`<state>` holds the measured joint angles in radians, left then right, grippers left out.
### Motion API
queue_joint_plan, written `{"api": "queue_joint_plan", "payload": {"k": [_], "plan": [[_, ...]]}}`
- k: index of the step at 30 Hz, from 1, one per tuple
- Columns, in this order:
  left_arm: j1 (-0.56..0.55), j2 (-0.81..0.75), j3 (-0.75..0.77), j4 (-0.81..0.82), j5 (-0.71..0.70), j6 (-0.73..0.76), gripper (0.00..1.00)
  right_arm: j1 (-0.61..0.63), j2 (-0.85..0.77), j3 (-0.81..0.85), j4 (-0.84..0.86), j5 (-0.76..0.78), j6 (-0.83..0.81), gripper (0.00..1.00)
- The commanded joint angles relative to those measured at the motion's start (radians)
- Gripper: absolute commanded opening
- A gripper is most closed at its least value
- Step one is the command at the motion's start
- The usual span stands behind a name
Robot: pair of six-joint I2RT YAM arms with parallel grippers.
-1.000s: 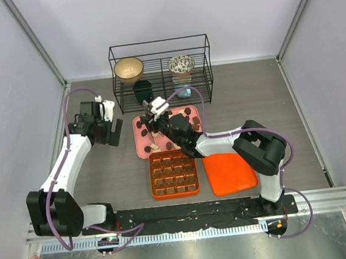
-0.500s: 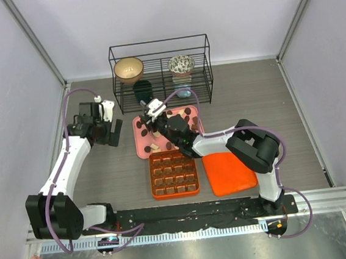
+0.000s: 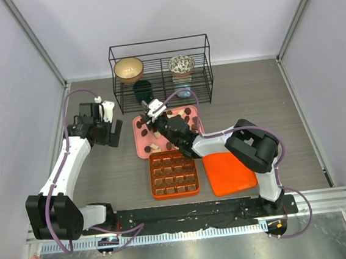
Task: Pack the chocolate
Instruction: Pick up the fake chocolate from the plate.
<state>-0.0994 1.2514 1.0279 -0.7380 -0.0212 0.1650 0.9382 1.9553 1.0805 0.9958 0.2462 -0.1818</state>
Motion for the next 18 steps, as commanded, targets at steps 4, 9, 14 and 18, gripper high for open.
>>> {"api": "queue_joint_plan", "payload": {"k": [4, 9, 14, 18], "plan": [[0.006, -0.030, -0.009, 0.012, 0.012, 0.007, 0.91, -0.006, -0.032, -0.040, 0.069, 0.030, 0.033, 0.35], [0.006, -0.043, -0.017, 0.009, 0.009, 0.008, 0.91, -0.006, -0.052, -0.054, 0.067, 0.025, 0.045, 0.28], [0.006, -0.053, -0.028, 0.005, -0.005, 0.014, 0.91, -0.006, -0.143, -0.039, 0.018, 0.015, 0.016, 0.20], [0.006, -0.064, -0.034, -0.001, -0.011, 0.018, 0.91, -0.004, -0.271, -0.056, -0.061, -0.025, 0.019, 0.20]]}}
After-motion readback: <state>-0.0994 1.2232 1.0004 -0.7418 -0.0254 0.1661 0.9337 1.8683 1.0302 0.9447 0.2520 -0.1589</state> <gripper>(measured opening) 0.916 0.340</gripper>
